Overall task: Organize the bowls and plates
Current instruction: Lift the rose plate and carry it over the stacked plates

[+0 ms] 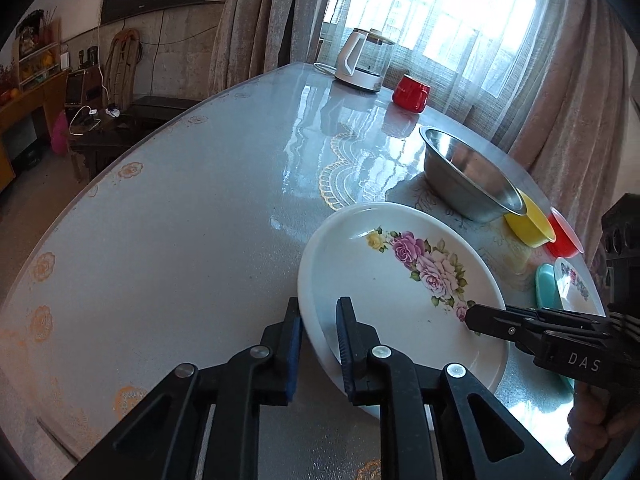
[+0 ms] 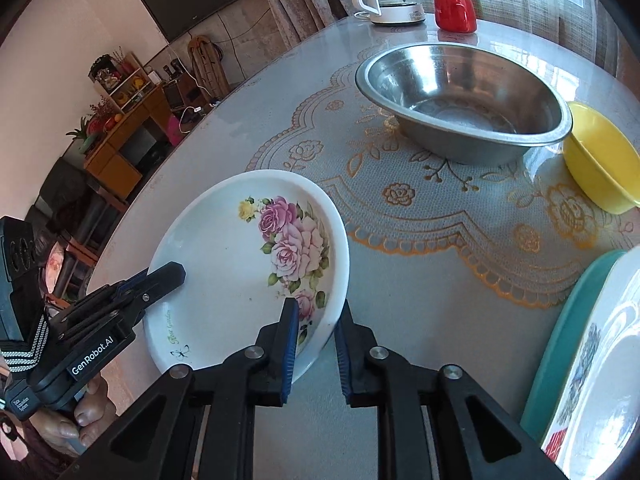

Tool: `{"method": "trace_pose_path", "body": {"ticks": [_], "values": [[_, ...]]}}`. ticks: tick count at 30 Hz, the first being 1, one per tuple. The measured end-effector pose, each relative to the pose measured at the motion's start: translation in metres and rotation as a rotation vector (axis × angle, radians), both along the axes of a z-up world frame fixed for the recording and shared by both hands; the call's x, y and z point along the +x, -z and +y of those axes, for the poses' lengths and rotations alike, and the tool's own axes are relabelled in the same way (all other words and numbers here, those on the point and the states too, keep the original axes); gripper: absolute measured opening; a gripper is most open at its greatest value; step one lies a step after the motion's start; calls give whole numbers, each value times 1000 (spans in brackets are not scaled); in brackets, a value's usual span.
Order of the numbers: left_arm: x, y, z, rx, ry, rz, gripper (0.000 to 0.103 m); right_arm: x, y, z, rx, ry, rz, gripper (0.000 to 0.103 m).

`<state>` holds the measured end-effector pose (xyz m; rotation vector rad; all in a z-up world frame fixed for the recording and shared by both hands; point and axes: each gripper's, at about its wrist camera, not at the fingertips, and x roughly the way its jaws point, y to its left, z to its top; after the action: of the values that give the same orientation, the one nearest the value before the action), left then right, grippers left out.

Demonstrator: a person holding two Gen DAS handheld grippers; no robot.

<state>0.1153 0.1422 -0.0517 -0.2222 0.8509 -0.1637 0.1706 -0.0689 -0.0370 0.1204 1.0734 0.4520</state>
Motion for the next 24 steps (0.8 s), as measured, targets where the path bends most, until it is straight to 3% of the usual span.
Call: {"method": "trace_pose_path", "body": {"ticks": [3,5,9,12,15,18,24], "values": [[0,1,6,-16,-40,4,31,0,4,-1,21,-5,-15,20],[2,1,12,-35,-65,-4,33,-2,6,-4,33,-3,-21,21],[11,2,13,-50,-73,-10,31,-9,8,-12,38,-4,-48,22],[14,4,7,-45,-46,-4,15,-7,7,-7,35,-1,-68,22],[9,2,-2,-2,-42,-11,15,-9,5,-2,7,-11,-83,23],[2,1,1,-38,-31,9,14,-11,4,-2,-1,-16,-79,21],[-7,3,-6,-19,-19,-8,16,-9,6,-4,27,-28,-63,21]]}}
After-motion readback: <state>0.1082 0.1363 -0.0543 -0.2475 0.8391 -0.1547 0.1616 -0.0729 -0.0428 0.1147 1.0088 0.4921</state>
